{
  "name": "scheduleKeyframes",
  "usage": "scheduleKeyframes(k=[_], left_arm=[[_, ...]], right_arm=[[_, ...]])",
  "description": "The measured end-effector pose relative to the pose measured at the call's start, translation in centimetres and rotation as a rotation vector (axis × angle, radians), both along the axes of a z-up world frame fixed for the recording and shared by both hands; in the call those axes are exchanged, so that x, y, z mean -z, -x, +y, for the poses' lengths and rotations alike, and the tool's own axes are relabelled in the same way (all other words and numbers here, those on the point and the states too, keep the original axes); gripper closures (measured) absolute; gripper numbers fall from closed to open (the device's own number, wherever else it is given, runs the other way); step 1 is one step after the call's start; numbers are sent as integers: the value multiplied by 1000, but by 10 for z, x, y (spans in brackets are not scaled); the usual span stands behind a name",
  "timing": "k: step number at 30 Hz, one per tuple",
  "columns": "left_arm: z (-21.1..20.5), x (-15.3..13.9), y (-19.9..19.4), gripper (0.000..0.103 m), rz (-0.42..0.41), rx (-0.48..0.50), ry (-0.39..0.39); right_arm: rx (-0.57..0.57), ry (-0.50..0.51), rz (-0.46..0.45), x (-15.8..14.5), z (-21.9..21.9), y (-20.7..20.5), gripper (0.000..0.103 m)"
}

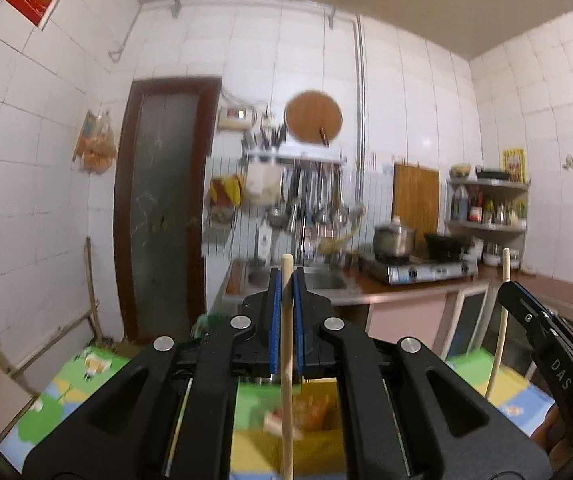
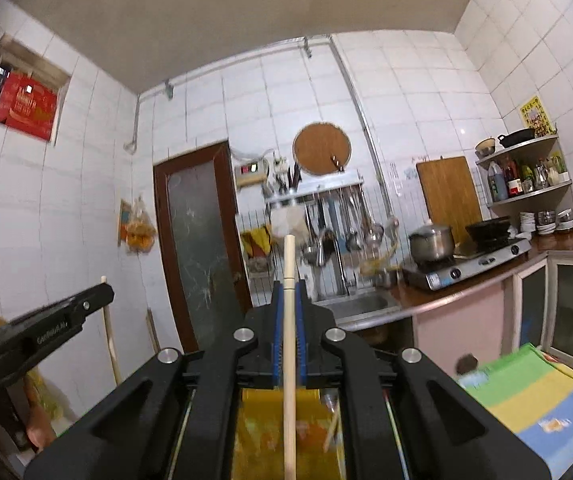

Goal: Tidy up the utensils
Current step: 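Raise both held chopsticks up over the yellow holder, then open both tools to drop the chopsticks into the yellow holder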

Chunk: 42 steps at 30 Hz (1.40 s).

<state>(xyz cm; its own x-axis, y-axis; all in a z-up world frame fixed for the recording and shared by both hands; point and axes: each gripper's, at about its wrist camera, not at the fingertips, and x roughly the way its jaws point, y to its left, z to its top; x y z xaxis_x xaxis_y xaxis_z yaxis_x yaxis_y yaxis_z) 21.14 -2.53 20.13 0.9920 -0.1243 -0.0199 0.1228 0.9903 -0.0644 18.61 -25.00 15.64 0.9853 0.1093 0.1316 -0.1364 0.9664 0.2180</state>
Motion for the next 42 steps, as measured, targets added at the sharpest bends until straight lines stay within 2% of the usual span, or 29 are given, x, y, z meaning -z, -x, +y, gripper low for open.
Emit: scheduleKeyframes(k=[5, 9, 15, 21, 26, 28, 29, 30, 31, 34, 38, 42], left_arm=[[-9, -4, -36, 98, -60, 3, 57], [-16, 9, -71, 98, -54, 8, 105], [-32, 40, -111, 98, -34, -26, 77], [-37, 76, -133, 98, 27, -44, 36], [-30, 82, -135, 97, 109, -50, 23], [-24, 77, -129, 76, 143, -54, 22], [-20, 73, -123, 49, 153, -55, 27], [-16, 69, -115, 29, 155, -62, 31], [-10, 63, -104, 24, 146, -80, 32], [4, 52, -76, 21, 165, -99, -3], [25, 48, -31, 7, 190, -113, -32], [40, 59, 3, 5, 239, -117, -46]], right_arm=[[9, -48, -35, -2, -5, -41, 97], [48, -45, -77, 12, 0, -67, 97], [97, 10, -87, 33, 13, -98, 97], [109, 74, -26, 63, 19, -117, 97], [88, 91, 57, 71, 15, -117, 96], [92, 117, 92, 67, 15, -114, 69], [92, 117, 113, 62, 13, -109, 37], [95, 109, 117, 60, 11, -106, 32], [113, 101, 123, 55, 8, -98, 32], [119, 125, 164, 42, 2, -77, 32], [124, 164, 230, 37, 3, -42, 30], [102, 176, 296, 42, 7, -13, 27]])
